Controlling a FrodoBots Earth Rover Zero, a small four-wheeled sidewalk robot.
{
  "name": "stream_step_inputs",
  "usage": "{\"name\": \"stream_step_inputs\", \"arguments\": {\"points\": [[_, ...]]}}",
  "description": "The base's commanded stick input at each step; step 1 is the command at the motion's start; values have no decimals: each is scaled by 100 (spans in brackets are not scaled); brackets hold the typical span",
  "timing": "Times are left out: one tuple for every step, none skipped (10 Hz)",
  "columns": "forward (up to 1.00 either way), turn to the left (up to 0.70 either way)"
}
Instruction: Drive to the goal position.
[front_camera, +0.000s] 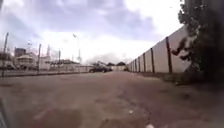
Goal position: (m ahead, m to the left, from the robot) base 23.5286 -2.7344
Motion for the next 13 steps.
{"name": "stream_step_inputs", "arguments": {"points": [[70,-11],[70,0],[70,0],[70,0],[70,0],[70,-15],[70,-2],[70,-18],[70,-28],[70,-28],[70,-20],[70,-4],[70,0]]}}
